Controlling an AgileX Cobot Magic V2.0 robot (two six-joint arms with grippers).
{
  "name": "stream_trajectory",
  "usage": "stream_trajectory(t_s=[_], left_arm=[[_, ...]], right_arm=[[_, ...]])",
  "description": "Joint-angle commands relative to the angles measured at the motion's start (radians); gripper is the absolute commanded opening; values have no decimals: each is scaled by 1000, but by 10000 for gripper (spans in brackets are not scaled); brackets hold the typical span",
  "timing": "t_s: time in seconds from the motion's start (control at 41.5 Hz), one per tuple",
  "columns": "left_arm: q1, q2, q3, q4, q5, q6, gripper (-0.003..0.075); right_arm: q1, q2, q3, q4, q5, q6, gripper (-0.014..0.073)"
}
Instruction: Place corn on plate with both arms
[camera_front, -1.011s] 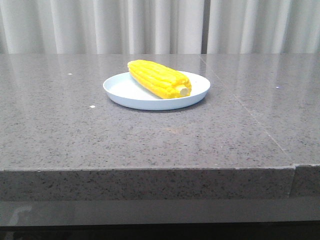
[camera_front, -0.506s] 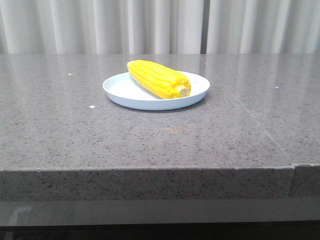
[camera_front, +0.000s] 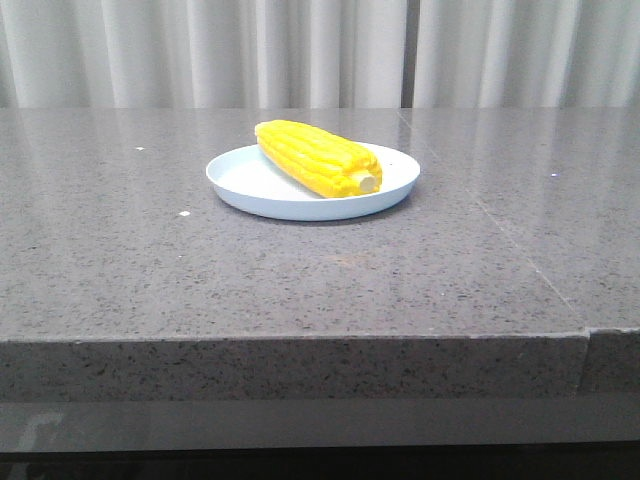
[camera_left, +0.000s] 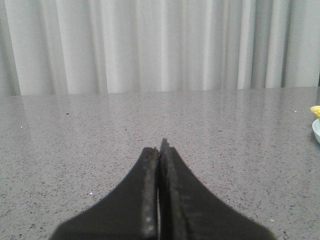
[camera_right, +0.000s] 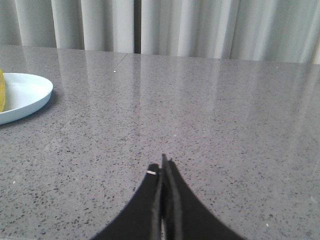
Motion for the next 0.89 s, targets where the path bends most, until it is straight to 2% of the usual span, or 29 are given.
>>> stream_trajectory(t_s=[0.0,0.217,0.458,0.867], left_arm=[[2,-19,2,-2,-83,-6,-20],[2,-19,2,-2,-83,-6,-20],[2,-19,2,-2,-83,-6,-20],[2,-19,2,-2,-83,-6,-20]], right_arm=[[-6,-12,-15,-6,-91,-5,-68],[-6,-12,-15,-6,-107,-3,-68],[-6,-12,-15,-18,-161,75,-68],[-6,-12,-15,-23,-160,76,-68]])
